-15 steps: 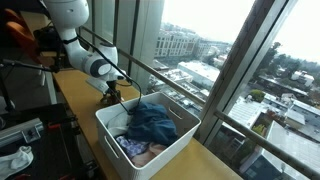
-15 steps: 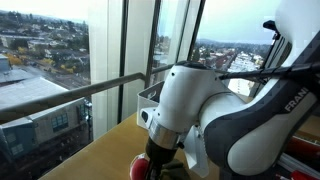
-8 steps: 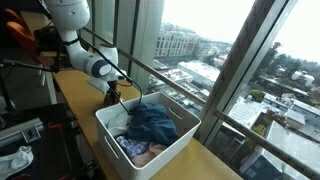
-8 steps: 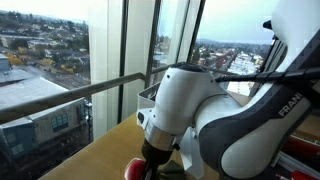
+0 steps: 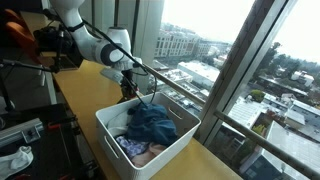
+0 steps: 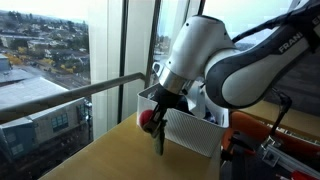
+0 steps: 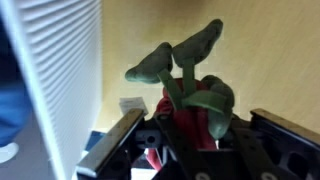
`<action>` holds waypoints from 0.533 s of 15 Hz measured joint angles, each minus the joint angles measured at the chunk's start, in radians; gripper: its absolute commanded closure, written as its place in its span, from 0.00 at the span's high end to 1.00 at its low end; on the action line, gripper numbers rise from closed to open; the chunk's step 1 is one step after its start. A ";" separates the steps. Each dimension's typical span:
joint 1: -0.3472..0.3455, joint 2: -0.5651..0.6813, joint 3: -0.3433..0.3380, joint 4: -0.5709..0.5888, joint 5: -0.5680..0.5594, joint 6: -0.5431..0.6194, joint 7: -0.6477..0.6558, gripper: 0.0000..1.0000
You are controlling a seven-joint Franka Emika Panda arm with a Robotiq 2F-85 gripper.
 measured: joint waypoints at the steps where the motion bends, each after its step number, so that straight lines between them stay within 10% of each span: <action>1: -0.001 -0.042 -0.038 -0.012 -0.034 -0.016 0.012 0.05; 8: -0.117 -0.275 -0.145 -0.064 -0.251 -0.146 0.071 0.05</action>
